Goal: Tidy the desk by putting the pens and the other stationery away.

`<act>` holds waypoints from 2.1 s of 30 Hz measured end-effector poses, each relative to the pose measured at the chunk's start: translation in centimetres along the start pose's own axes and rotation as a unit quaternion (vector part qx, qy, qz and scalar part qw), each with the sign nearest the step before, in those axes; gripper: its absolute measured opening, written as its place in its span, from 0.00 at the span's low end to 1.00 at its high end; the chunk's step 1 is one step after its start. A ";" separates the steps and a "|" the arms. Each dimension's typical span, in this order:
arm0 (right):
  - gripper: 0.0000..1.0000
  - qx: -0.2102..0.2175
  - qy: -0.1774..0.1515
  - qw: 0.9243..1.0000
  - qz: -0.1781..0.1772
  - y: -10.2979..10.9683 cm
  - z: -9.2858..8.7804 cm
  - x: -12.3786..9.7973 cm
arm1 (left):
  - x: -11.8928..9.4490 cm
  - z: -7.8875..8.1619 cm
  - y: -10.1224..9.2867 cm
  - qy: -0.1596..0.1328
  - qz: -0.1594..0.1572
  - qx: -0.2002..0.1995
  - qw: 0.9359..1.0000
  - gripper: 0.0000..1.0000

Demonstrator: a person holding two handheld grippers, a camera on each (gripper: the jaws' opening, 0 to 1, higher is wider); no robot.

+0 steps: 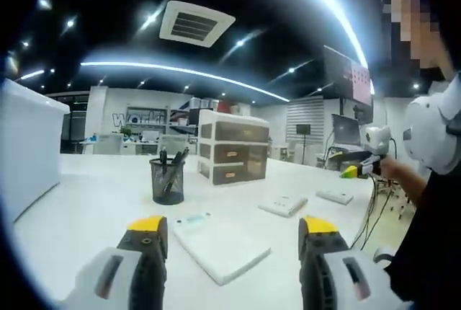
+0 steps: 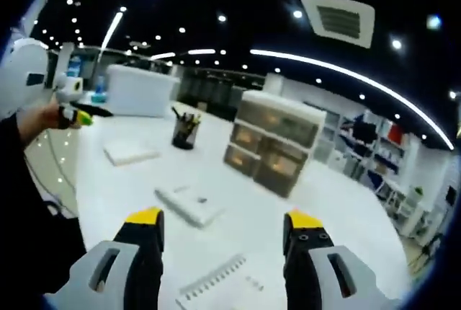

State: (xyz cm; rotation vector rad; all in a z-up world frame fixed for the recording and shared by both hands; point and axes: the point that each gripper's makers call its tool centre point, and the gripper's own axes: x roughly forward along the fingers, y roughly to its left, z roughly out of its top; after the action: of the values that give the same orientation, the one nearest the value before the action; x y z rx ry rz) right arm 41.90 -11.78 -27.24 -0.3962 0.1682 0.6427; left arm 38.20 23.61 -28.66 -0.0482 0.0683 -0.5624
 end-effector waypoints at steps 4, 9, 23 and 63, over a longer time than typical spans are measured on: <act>0.63 -0.037 0.015 0.999 0.003 -0.2 0.0 0.7 | -0.2 -0.1 0.0 0.003 0.004 0.005 1.000 0.73; 0.63 -0.107 0.029 0.994 -0.007 -0.6 0.6 1.6 | -0.5 0.0 -0.2 0.003 0.005 0.004 1.000 0.74; 0.63 -0.229 0.047 0.972 -0.022 -1.5 2.8 4.4 | -0.7 0.2 -1.1 0.004 -0.002 0.007 1.000 0.74; 0.39 -0.441 0.076 0.890 -0.089 -7.2 7.1 14.1 | -2.6 0.1 -1.9 0.009 -0.003 0.007 1.000 0.75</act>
State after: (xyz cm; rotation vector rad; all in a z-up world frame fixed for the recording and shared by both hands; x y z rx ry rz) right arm 57.67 -6.31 -22.40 -1.3300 -0.0266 0.4743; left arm 34.98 23.40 -28.29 -0.0291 0.0825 -0.5693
